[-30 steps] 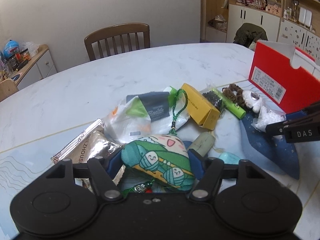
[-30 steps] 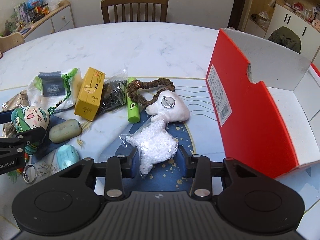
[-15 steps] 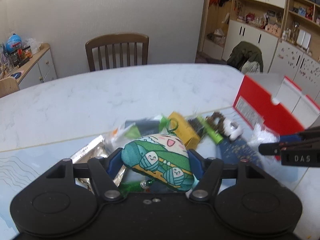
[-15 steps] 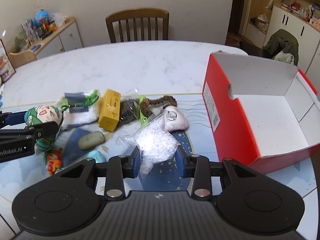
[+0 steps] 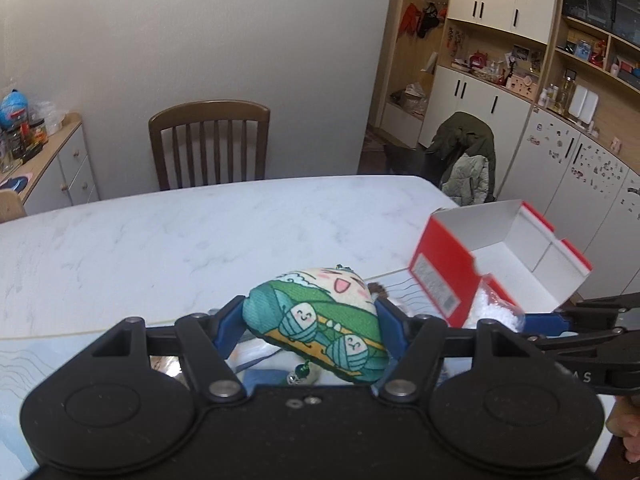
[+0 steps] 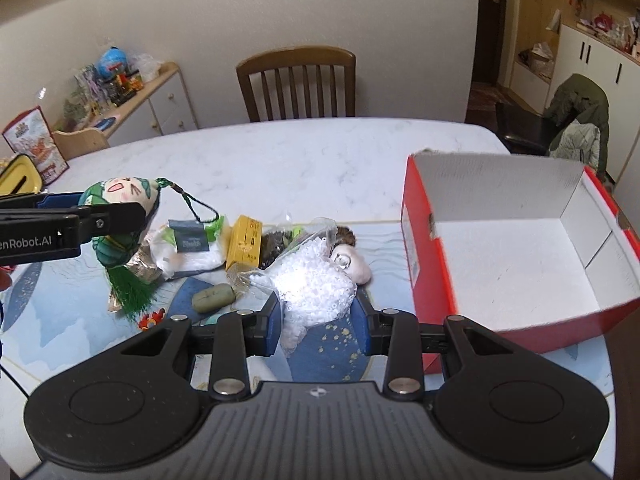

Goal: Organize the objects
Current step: 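Close the right tool on the bead bag while the left tool grasps the plush charm, then carry the bead bag and plush charm with both tools into the red shoebox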

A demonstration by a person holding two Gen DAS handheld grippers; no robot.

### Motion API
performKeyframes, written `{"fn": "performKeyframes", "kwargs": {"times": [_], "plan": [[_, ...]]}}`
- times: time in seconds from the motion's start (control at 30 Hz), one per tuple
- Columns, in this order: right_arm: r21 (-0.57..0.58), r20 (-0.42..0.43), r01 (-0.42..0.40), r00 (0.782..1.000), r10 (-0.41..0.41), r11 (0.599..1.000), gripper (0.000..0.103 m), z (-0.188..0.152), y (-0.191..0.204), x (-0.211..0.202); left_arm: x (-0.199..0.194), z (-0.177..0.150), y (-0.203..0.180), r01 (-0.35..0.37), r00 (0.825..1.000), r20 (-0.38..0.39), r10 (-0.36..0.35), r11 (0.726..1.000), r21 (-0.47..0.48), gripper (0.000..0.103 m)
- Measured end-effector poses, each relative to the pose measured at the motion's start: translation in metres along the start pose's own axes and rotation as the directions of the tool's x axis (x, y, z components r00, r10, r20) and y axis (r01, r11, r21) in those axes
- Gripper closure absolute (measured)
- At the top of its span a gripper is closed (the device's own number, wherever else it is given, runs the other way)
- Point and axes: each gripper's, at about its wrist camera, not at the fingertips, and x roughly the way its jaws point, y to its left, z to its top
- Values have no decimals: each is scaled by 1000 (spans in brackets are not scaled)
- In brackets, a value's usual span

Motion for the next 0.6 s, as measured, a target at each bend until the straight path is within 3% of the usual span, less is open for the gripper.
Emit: {"fn": "performKeyframes", "kwargs": {"times": [0.3, 0.6], "plan": [[-22, 43, -25, 999, 26, 999, 68, 16, -51, -25, -1, 45, -48, 52, 999, -7, -52, 999, -10, 36], [-12, 66, 3, 998, -2, 1000, 68, 28, -126, -36, 21, 87, -132, 101, 995, 18, -103, 993, 66, 36]]}}
